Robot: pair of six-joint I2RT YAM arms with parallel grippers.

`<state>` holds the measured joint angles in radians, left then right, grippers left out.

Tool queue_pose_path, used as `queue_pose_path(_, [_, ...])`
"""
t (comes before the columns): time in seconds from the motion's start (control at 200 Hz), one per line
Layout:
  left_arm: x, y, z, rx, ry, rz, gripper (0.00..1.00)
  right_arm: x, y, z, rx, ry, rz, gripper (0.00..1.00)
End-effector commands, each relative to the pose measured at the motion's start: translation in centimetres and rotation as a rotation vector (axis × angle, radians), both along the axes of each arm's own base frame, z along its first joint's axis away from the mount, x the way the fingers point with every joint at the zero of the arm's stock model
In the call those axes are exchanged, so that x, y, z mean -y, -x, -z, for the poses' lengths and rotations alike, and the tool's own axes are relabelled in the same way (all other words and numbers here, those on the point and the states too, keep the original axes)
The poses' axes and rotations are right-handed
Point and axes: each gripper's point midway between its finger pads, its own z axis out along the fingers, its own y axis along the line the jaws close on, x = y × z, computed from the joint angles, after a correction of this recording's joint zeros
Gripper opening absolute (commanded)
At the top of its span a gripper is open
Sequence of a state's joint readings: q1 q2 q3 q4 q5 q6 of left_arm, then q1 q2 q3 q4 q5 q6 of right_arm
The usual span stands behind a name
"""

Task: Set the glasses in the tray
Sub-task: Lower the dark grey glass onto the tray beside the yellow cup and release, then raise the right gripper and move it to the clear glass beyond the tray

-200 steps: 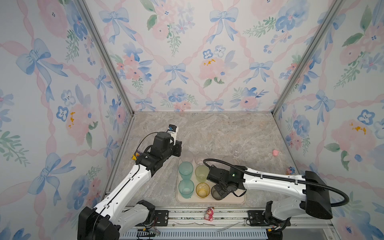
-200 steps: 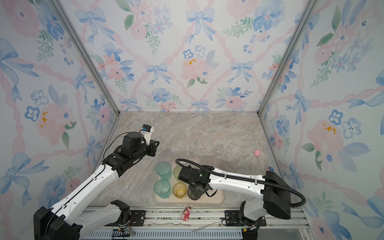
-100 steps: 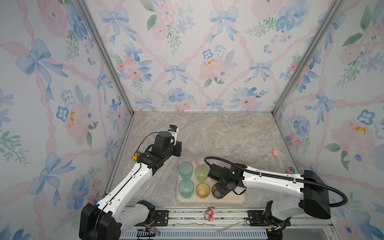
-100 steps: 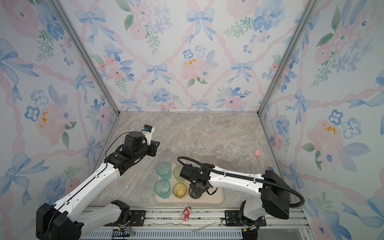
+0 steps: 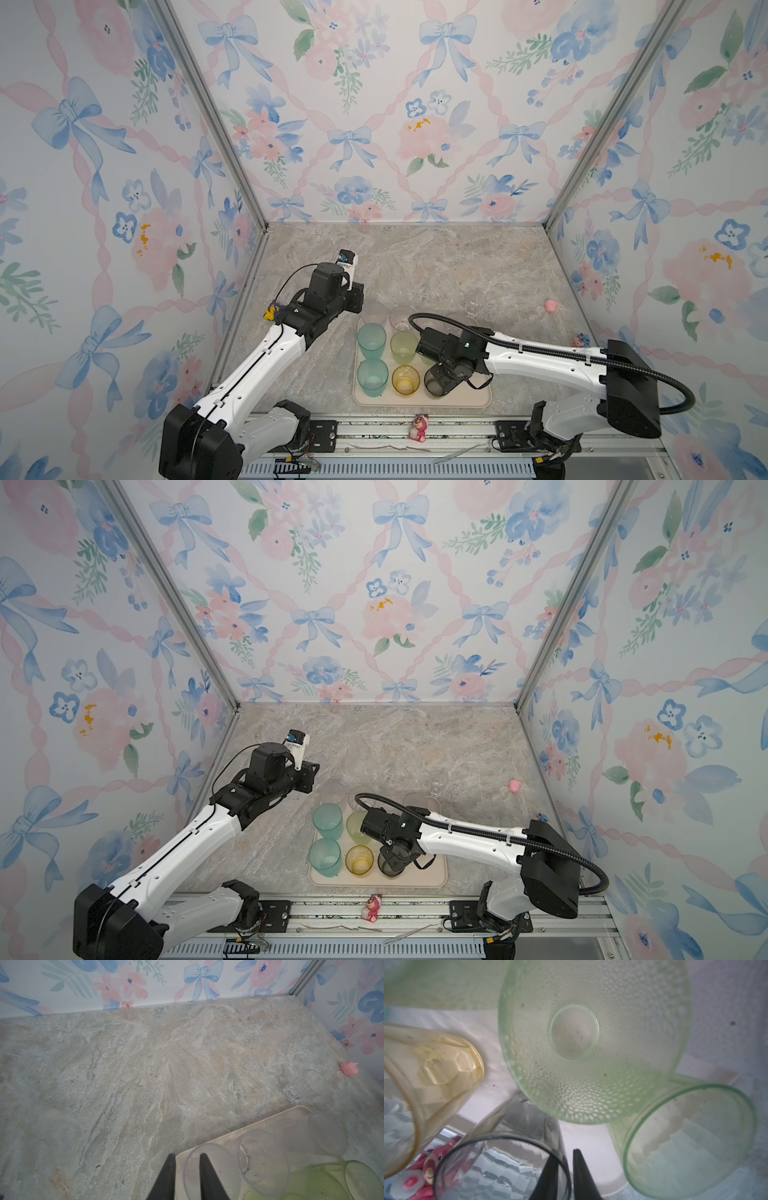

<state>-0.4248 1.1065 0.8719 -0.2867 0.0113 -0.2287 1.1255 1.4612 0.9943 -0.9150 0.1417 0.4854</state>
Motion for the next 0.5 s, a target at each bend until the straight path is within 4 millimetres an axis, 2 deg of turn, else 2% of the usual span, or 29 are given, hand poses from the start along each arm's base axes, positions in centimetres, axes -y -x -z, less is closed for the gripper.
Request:
queue_pose_path(0.0, [-0.1, -0.1, 0.1, -0.002, -0.014, 0.006, 0.23, 0.6, -0.1, 0.0, -0.004, 0.01, 0.011, 0.2])
queue_pose_path(0.165, [-0.2, -0.1, 0.3, -0.004, -0.017, 0.006, 0.23, 0.3, -0.1, -1.3, 0.01, -0.033, 0.01, 0.24])
queue_pose_path(0.3, [-0.3, -0.1, 0.4, -0.006, -0.019, 0.001, 0.24, 0.3, -0.2, -3.3, 0.026, -0.095, 0.014, 0.3])
queue_pose_path(0.495, [-0.3, 0.0, 0.9, -0.017, -0.023, 0.0, 0.24, 1.4, -0.8, -6.5, 0.066, -0.157, 0.037, 0.32])
